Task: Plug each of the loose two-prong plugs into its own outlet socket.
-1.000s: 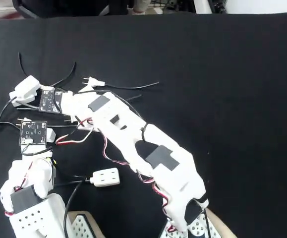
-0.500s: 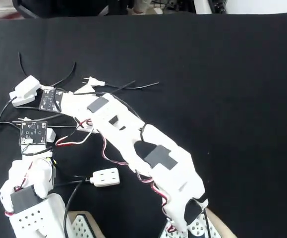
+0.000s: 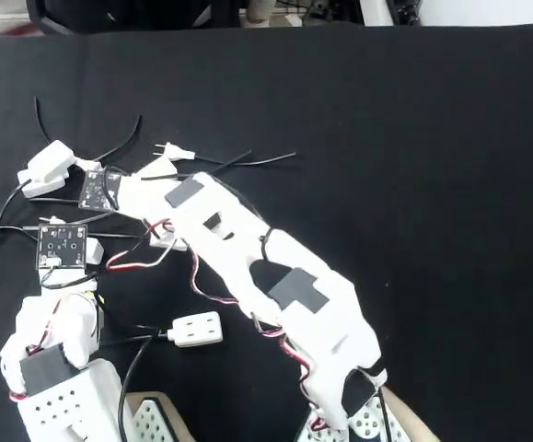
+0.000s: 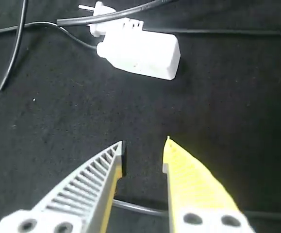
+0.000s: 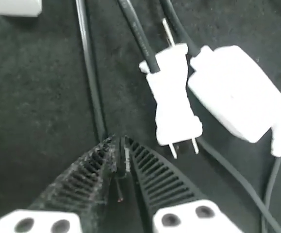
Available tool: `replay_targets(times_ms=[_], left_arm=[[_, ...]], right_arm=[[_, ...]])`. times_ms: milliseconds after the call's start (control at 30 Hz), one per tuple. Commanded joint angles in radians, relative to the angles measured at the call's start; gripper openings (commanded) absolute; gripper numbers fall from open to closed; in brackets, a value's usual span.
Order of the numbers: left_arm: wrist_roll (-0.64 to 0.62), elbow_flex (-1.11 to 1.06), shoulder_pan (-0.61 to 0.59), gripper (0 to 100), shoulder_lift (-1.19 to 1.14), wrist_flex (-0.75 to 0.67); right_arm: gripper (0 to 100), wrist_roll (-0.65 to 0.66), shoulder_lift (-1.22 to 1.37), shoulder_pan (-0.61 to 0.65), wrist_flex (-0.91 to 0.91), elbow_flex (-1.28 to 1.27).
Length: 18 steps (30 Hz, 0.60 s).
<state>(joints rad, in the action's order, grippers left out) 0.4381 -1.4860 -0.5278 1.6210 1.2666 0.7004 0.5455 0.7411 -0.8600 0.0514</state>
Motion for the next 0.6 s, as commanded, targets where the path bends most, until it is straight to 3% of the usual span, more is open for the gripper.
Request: replay_targets(times_ms=[0,200,367,567], left_arm=[[-0.006,0.007,-0.002,14,0.008,-0.021],[-0.006,0.007,-0.010,14,0.008,-0.017],[-0.003,0.007,-0.010,14,0.008,-0.015],[-0.003,0.005,-0.010,14,0.008,-0.014]], right_arm=[[1.1,0.006,-0.107,-0.032,-0.038,0.035],[1.1,0.068,-0.278,-0.061,-0.012,-0.151],[1.3,0.078,-0.407,-0.032,0.258,-0.400],[16.3,-0.044,-0.337,-0.018,0.368,-0.361]])
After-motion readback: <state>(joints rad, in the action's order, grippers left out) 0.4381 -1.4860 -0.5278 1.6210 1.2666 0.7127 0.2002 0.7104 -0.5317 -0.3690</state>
